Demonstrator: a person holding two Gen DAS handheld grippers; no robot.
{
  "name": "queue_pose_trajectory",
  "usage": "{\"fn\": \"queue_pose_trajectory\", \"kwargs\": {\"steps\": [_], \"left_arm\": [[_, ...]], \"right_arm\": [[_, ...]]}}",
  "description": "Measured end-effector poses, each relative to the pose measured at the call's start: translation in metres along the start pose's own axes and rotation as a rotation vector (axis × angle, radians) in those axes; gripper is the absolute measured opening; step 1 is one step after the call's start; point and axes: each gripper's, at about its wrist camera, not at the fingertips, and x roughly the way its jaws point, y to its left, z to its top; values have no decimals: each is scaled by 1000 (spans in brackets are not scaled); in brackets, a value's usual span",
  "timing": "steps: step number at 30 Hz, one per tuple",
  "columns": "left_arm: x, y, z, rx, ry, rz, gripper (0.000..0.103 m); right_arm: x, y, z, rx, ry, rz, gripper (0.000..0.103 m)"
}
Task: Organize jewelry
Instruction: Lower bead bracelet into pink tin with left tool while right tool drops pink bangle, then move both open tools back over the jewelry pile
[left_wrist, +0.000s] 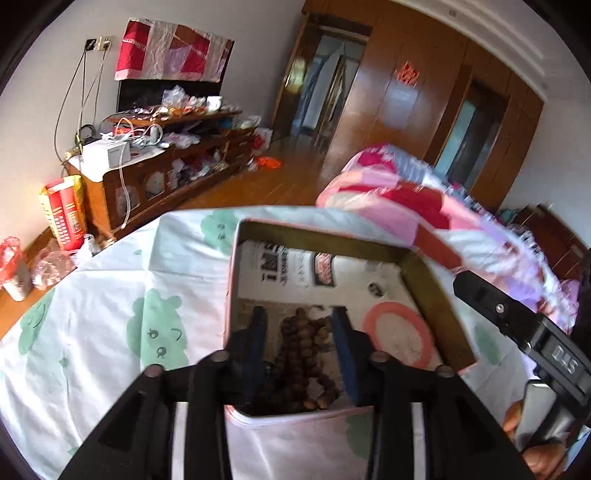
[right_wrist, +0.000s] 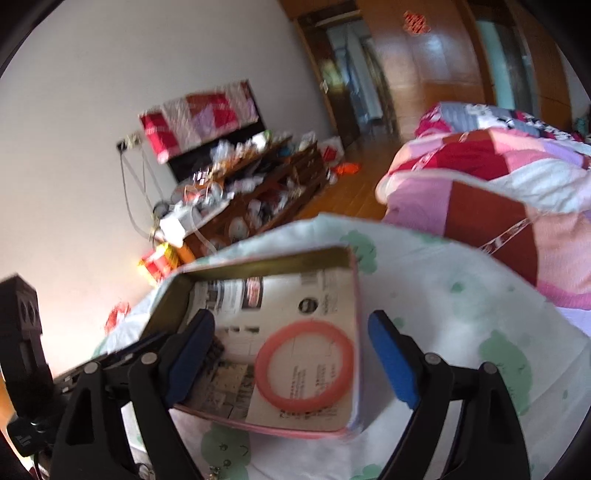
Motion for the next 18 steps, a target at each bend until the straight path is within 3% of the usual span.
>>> {"fn": "queue_pose_trajectory", "kwargs": {"steps": [1, 6, 13, 18], "left_arm": [[-5, 3, 1, -16, -25, 0, 53], [-19, 16, 6, -63, -100, 13, 55], [-36, 26, -1, -66, -96, 103, 55], [-53, 30, -20, -61, -71, 110, 55]], "right_arm": [[-6, -2, 1, 10, -28, -18, 88], [-19, -20, 6, 88, -86, -62, 88], [-35, -28, 8, 108, -153, -170, 88], [-53, -28, 6, 103, -181, -216, 88]]}}
